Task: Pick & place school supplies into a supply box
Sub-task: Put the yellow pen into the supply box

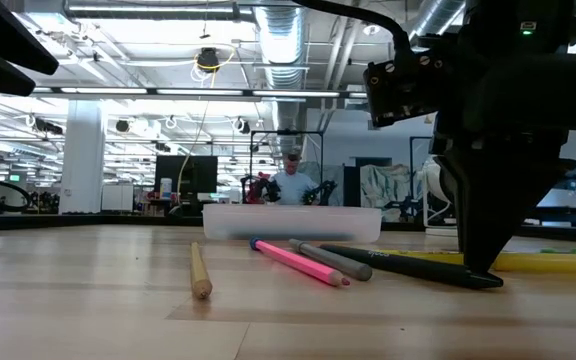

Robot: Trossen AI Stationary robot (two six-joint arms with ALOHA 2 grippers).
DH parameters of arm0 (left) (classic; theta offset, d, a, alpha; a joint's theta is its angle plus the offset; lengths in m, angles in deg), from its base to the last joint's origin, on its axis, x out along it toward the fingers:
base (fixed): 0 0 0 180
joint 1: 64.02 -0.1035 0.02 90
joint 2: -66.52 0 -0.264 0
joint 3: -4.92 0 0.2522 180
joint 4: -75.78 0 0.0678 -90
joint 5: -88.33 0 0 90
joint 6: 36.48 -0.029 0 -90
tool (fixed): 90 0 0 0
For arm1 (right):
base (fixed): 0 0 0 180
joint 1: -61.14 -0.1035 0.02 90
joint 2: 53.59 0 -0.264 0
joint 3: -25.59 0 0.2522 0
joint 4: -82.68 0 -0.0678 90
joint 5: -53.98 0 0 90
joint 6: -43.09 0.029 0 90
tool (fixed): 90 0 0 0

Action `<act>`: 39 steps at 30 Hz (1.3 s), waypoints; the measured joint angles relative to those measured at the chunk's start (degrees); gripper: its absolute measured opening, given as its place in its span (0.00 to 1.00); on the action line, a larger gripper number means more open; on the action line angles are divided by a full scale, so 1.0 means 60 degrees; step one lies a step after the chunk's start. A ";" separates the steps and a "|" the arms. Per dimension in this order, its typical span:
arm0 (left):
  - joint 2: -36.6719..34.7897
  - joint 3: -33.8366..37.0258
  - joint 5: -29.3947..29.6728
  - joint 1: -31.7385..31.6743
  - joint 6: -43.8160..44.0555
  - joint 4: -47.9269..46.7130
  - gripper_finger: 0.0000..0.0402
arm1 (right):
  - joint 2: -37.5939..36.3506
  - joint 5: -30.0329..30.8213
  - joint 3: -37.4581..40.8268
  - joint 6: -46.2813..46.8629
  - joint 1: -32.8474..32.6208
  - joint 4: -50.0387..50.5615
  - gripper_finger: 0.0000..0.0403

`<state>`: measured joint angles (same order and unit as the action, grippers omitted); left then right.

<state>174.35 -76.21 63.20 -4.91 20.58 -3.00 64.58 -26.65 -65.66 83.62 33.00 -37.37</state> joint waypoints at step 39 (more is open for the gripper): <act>0.0000 -0.0004 0.0000 0.0000 -0.0003 0.0000 0.36 | 0.0015 0.0326 -0.0007 0.0006 -0.0235 0.0182 0.07</act>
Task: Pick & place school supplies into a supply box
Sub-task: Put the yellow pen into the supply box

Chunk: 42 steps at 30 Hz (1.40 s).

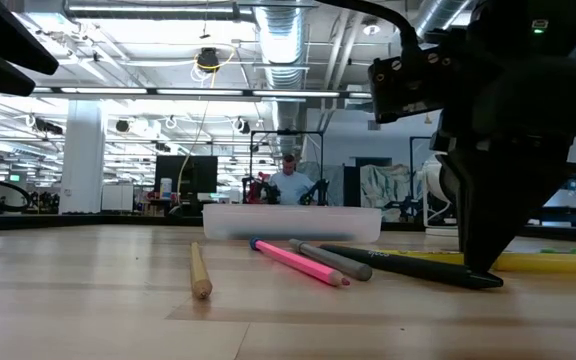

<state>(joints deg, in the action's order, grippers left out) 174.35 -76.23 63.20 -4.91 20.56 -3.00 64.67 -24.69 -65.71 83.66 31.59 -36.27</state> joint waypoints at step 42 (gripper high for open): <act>0.0000 0.0000 0.0000 0.0000 0.0000 -0.0001 0.36 | 0.0073 0.1653 -0.1308 -0.0111 0.0081 0.2771 0.06</act>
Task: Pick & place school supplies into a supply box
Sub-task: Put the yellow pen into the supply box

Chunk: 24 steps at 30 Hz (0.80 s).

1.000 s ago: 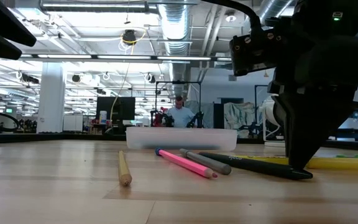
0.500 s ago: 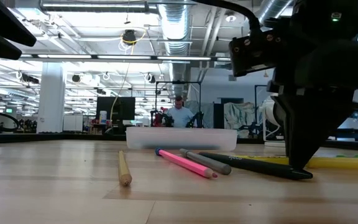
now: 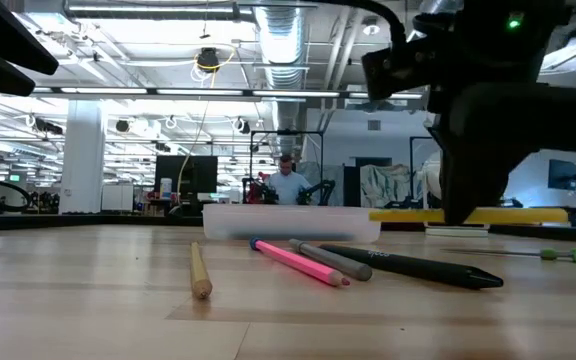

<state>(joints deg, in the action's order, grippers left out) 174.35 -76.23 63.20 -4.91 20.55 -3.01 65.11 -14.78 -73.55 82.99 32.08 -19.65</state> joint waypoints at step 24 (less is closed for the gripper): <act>0.0000 0.0000 0.0000 -0.0001 0.0000 -0.0002 0.36 | -0.0040 0.2917 -0.1322 -0.4589 0.2787 -0.1851 0.05</act>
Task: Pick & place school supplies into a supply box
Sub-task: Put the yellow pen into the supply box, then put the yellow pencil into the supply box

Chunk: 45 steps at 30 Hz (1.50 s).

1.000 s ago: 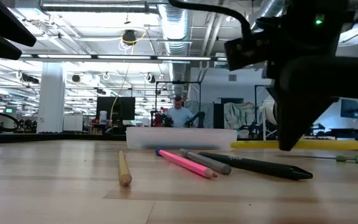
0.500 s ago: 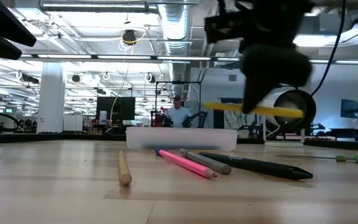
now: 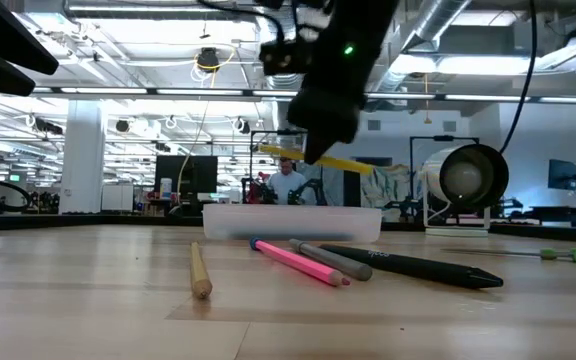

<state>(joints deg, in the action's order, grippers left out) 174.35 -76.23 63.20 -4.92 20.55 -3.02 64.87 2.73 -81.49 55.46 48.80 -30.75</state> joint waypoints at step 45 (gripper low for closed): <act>0.0000 0.0000 -0.0076 -0.0001 0.0000 0.0000 0.36 | -0.0011 -0.1429 0.0000 -0.0595 0.1364 -0.1435 0.27</act>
<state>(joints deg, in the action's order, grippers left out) 174.35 -76.23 62.74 -4.93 20.55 -3.02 64.80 -5.85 -81.49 51.89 56.99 -39.36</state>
